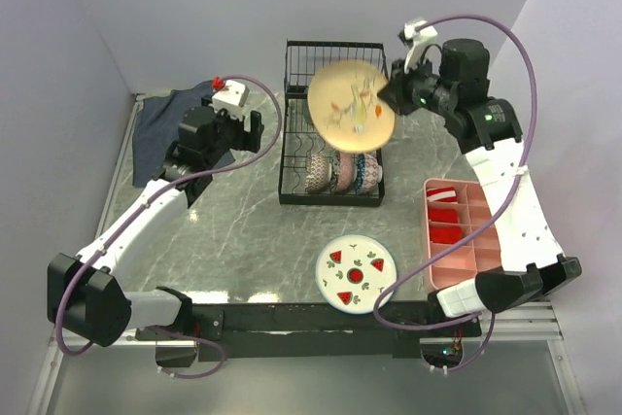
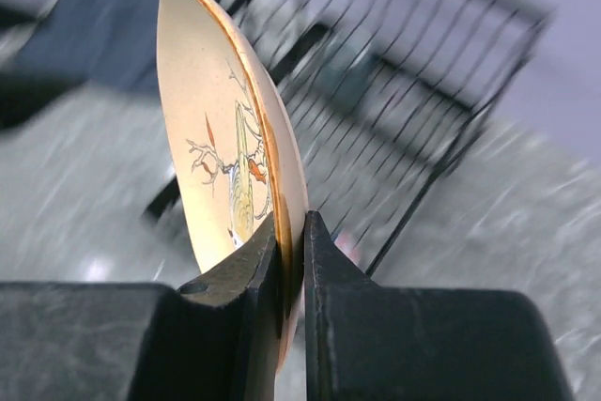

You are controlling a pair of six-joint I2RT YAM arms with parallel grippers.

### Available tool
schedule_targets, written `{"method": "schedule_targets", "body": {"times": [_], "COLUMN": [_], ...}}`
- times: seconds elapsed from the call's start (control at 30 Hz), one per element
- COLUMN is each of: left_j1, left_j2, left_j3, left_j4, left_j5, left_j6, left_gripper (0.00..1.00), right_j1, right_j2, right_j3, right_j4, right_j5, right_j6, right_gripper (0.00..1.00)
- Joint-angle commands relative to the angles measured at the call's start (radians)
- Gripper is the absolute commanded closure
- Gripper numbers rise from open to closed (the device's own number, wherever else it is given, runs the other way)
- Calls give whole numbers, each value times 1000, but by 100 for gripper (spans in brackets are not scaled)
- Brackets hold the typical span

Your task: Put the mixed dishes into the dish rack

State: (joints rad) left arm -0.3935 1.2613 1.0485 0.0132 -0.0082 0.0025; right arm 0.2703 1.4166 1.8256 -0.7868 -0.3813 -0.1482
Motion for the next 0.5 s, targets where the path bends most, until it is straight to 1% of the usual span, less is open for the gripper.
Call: {"method": "schedule_targets", "body": {"times": [0.0, 0.03, 0.07, 0.1, 0.17, 0.2, 0.23, 0.27, 0.3, 0.37, 0.4, 0.43, 0.47], "left_j1": [4, 8, 13, 21, 44, 48, 56, 59, 62, 68, 70, 71, 71], "left_j2": [-23, -25, -23, -25, -28, -31, -31, -31, -33, -37, -40, -43, -46], "left_j3": [-53, -62, -70, -71, -76, -79, -84, -93, -97, -110, -114, -120, -133], "left_j4": [88, 91, 88, 84, 79, 80, 85, 88, 97, 105, 114, 120, 126], "left_j5": [-108, -113, -119, -116, -98, -92, -90, -87, -84, -79, -75, -67, -64], "left_j6": [-35, -48, -58, -68, -94, -98, -99, -99, -99, -105, -107, -105, -105], "left_gripper": [14, 14, 14, 13, 13, 13, 13, 13, 13, 13, 13, 12, 12], "right_j1": [87, 108, 160, 196, 239, 237, 239, 244, 248, 260, 271, 276, 282], "right_j2": [-80, -76, -49, -33, -2, 4, 11, 43, 62, 105, 120, 134, 169], "right_j3": [-49, -70, -71, -74, -89, -94, -89, -75, -53, -22, -16, -8, 0], "right_j4": [539, 579, 609, 683, 762, 818, 840, 859, 863, 903, 957, 995, 1029], "right_j5": [325, 469, 566, 696, 853, 870, 886, 953, 978, 1033, 1074, 1096, 1122], "right_j6": [140, 137, 128, 124, 102, 110, 128, 136, 142, 110, 89, 29, 6], "right_gripper": [100, 100, 100, 100, 100, 100, 100, 100, 100, 100, 100, 100, 100]}}
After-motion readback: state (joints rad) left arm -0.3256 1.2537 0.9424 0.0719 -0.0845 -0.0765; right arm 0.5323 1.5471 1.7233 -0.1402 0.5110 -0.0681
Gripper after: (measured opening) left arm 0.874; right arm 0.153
